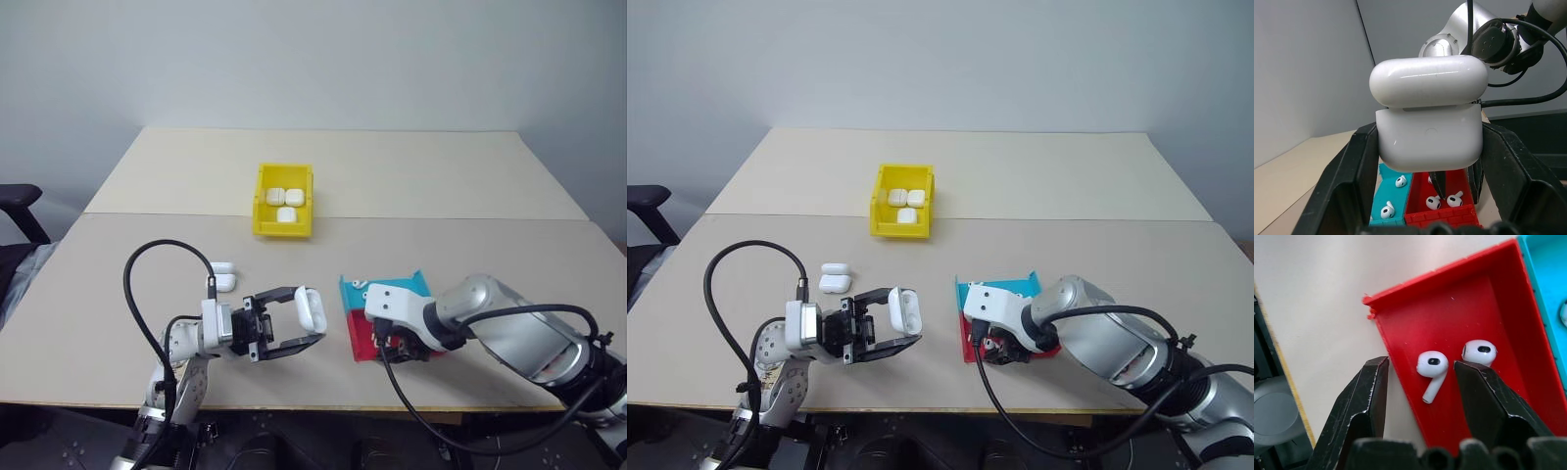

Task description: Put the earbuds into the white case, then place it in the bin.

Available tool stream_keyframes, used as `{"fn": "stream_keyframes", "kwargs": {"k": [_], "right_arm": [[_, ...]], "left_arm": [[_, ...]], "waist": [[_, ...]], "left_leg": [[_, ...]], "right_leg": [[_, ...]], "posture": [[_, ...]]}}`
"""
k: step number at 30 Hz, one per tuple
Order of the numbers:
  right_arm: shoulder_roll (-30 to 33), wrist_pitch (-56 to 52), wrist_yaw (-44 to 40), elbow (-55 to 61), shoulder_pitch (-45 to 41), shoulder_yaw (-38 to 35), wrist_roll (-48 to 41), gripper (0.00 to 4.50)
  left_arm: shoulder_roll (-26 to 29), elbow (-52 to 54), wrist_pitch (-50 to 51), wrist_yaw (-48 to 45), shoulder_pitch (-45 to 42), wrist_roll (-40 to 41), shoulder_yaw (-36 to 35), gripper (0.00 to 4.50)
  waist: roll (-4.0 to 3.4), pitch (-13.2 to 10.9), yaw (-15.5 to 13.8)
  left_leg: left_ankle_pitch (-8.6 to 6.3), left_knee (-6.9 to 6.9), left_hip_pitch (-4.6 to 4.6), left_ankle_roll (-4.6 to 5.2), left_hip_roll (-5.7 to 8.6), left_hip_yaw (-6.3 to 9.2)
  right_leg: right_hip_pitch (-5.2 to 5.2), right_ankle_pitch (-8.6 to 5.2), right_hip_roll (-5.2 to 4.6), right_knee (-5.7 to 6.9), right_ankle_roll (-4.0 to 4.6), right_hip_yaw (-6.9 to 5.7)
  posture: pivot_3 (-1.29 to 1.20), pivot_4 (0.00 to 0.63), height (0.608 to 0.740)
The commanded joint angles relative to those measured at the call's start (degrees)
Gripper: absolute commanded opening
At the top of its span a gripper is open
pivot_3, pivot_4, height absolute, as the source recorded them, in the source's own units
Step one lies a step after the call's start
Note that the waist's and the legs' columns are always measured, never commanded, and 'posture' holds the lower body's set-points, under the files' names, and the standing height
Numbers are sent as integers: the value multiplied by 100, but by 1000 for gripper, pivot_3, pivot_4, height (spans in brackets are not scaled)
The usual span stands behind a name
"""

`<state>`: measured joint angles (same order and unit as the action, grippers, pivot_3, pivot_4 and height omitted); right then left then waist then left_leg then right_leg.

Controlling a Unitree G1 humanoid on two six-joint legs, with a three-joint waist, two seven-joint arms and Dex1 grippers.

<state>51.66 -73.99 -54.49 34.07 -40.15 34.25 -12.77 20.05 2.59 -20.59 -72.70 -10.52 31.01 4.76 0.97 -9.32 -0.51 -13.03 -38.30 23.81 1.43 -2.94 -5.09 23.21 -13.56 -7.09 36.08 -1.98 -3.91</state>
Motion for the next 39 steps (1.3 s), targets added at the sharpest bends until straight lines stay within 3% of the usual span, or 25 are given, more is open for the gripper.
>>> {"fn": "stream_keyframes", "kwargs": {"k": [1,22,39], "right_arm": [[-9,64,76,-30,-24,-48,-79,2570],[39,105,218,-97,-42,38,-235,2570],[60,-19,149,-280,-222,-348,-634,2570]], "left_arm": [[19,195,-23,18,30,-8,17,2790],[28,226,52,71,131,-30,22,2790],[-7,299,24,132,232,-66,66,2790]], "waist": [[0,0,0],[0,0,0],[0,0,1]], "left_leg": [[0,0,0,0,0,0],[0,0,0,1,-1,0],[-1,0,0,2,-1,0]], "right_leg": [[0,0,0,0,0,0],[0,0,0,0,0,0],[1,0,0,-1,0,0]], "posture": [[0,150,740],[0,150,740],[0,150,740]]}}
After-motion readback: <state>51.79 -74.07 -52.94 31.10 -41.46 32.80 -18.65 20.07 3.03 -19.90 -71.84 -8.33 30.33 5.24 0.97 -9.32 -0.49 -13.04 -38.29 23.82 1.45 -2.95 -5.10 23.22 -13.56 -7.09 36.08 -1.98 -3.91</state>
